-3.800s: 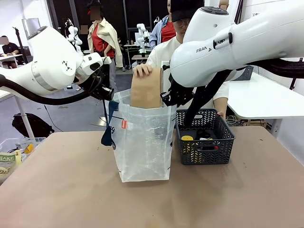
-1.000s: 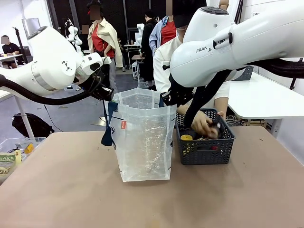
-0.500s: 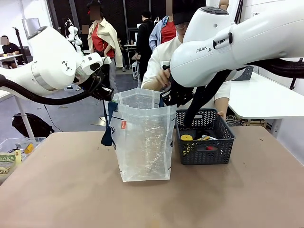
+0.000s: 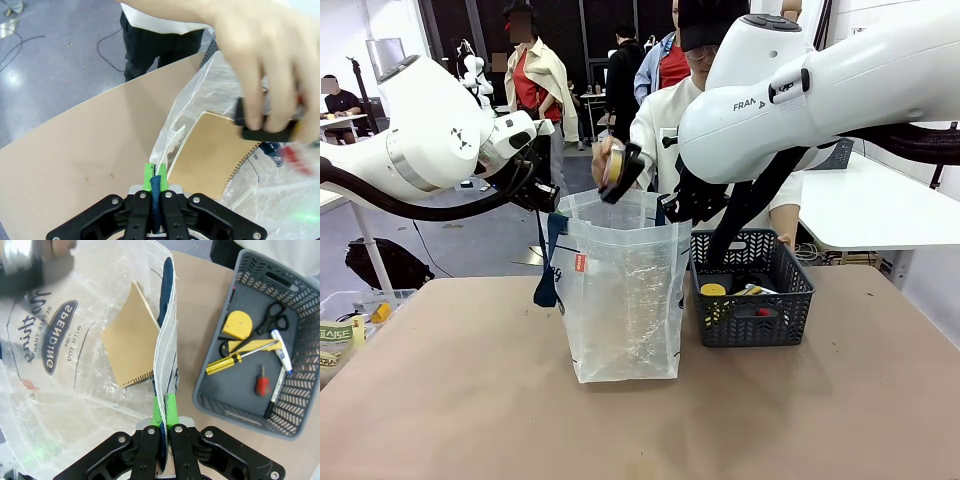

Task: Transfer purchased items from the store into the shopping bag.
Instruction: Move the Reusable shopping bag to the right side of the table.

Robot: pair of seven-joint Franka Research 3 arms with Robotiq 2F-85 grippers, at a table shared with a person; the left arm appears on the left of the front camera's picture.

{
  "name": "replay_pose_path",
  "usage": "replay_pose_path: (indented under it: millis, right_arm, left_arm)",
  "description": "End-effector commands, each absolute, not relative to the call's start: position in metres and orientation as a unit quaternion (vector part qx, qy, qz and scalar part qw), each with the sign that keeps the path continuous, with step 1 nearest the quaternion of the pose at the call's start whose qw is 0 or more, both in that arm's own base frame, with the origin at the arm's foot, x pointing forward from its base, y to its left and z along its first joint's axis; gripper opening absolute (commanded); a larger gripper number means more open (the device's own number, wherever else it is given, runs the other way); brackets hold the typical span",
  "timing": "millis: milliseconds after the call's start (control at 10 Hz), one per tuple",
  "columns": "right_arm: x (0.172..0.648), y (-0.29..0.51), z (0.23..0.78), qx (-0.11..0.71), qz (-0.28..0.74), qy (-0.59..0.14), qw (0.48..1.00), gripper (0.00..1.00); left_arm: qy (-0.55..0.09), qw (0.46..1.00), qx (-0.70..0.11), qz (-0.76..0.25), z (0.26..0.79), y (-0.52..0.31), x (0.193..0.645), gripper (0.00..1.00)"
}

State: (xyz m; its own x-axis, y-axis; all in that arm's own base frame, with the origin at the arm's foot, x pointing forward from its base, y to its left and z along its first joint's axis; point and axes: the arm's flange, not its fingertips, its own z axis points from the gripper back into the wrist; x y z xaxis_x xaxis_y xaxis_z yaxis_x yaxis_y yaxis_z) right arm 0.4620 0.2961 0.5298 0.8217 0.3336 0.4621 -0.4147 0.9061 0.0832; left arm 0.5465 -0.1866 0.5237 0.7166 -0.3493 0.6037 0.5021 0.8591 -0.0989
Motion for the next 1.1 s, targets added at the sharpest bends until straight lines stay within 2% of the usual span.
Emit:
replay_pose_path:
  millis: [0,1000]
  right_arm:
    - [0.4620,0.2939,0.5297,0.097,0.201,-0.225,0.948,0.00]
    - [0.4620,0.2939,0.5297,0.097,0.201,-0.225,0.948,0.00]
  left_arm:
    - [-0.302,0.917,-0.128,-0.225,0.5260,-0.1841,0.5442,0.00]
    - [-0.302,0.917,-0.128,-0.225,0.5260,-0.1841,0.5442,0.00]
